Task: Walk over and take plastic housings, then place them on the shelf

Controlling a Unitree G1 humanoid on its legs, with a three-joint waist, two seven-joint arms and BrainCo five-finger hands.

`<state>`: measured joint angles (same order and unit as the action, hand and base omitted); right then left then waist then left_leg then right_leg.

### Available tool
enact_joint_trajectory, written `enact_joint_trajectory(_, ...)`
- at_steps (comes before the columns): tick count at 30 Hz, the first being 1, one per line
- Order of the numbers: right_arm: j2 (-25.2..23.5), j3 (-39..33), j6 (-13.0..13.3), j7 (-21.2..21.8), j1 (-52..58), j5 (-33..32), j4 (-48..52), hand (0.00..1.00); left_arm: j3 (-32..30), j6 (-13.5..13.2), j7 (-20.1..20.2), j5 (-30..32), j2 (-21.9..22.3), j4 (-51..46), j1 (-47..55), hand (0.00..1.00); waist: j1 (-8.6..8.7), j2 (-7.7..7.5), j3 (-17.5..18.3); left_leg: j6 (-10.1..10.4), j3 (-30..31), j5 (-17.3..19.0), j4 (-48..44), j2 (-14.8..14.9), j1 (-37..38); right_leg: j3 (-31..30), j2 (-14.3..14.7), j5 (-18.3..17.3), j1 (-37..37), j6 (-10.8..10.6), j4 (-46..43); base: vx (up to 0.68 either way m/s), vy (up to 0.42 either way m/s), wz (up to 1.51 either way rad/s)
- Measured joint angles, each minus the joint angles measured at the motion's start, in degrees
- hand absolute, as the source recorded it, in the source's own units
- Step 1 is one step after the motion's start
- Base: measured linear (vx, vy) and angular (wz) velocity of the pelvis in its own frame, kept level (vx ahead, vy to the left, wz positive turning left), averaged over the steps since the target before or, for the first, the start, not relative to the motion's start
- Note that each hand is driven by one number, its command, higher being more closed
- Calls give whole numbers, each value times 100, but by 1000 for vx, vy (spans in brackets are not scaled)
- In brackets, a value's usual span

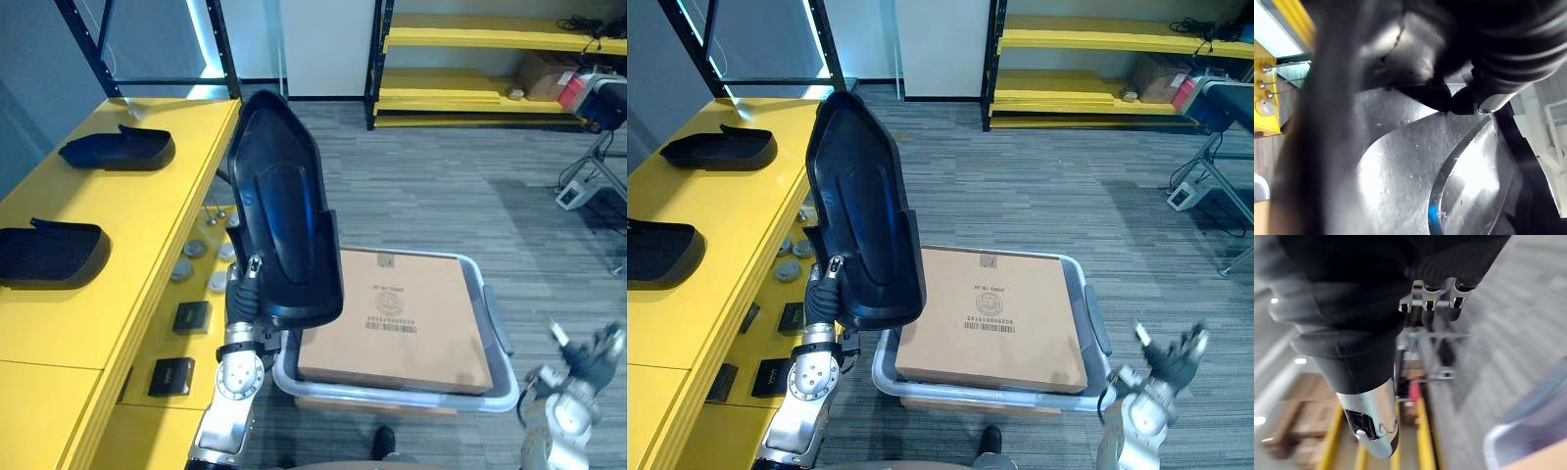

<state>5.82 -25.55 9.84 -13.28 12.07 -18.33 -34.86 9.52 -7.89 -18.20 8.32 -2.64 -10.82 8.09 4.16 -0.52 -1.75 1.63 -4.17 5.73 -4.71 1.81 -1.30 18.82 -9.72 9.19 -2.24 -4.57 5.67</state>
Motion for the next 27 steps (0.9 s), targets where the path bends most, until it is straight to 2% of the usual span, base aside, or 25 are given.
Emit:
enact_joint_trajectory(3, -187, 351, -176, 323, 169, 166, -662, 0, -5, -30, 77, -108, -51, -16, 30, 100, 18, 8, -5, 0, 92, -1, 16, -9, 39, 93, -13, -32, 85, -17, 1, -22, -5, 14)
enact_joint_trajectory(8, -461, 948, -382, 547, 130, 681, -1239, 0, 16, -29, 82, -126, -93, 27, 225, 100, 4, -10, -22, 0, 210, -2, 70, -27, 125, 199, -28, -61, 223, -32, 11, -10, 3, 12)
enact_joint_trajectory(15, -592, 1661, -417, 578, -96, 1182, -1383, 0, 97, -26, 77, -204, -109, 263, 225, 100, -45, -109, -93, 8, 514, -14, 80, -81, 213, 544, -38, -136, 489, -32, 27, -1, 3, 24)
enact_joint_trajectory(19, -648, 1705, -524, 472, -161, 1201, -1427, 0, 289, -27, 76, -205, -87, 237, 183, 100, -108, -247, -205, 61, 991, -156, -33, -124, -22, 1057, -56, -218, 604, -46, 0, 11, -29, 67)
enact_joint_trajectory(20, -650, 1701, -558, 425, -158, 1188, -1427, 0, 333, -26, 76, -205, -79, 223, 189, 100, -171, -262, -251, 93, 1199, -185, -84, -152, -120, 1242, -55, -236, 622, -37, -7, -38, -46, 104)
enact_joint_trajectory(22, -486, 1699, -639, 330, -174, 1176, -1453, 0, 399, -24, 66, -209, 13, 124, 195, 100, -192, -226, -470, 214, 1569, -439, -125, -235, -402, 1910, -183, -466, 627, -40, -345, -68, -40, 150)
enact_joint_trajectory(23, -419, 1702, -617, 331, -154, 1200, -1497, 0, 400, -24, 56, -211, 46, 79, 194, 100, -189, -192, -521, 232, 1443, -509, -64, -221, -487, 2079, -262, -554, 629, -32, -442, -141, 28, 154)
enact_joint_trajectory(24, -329, 1704, -597, 321, -141, 1244, -1597, 0, 386, -24, 49, -220, 83, -62, 205, 100, -225, -116, -622, 32, 796, -417, 106, 0, -565, 2407, -314, -673, 659, -29, -599, -174, 47, 144)
enact_joint_trajectory(25, -300, 1704, -639, 284, -71, 1251, -1588, 0, 377, -24, 33, -221, 87, -169, 212, 100, -231, -87, -647, -54, -122, -368, 50, 260, -655, 2710, -338, -690, 724, -61, -651, -150, 47, 133)
enact_joint_trajectory(26, -293, 1705, -640, 244, -15, 1260, -1581, 0, 375, -27, 28, -221, 104, -207, 213, 100, -231, -75, -644, -79, -565, -351, -9, 410, -686, 2842, -390, -698, 745, -67, -686, -67, 87, 116)
enact_joint_trajectory(27, -282, 1705, -640, 169, 65, 1287, -1578, 0, 388, -52, 29, -232, 171, -254, 210, 100, -235, -47, -648, -132, -1274, -316, -167, 647, -739, 3115, -462, -711, 800, -82, -766, -17, 83, 83)
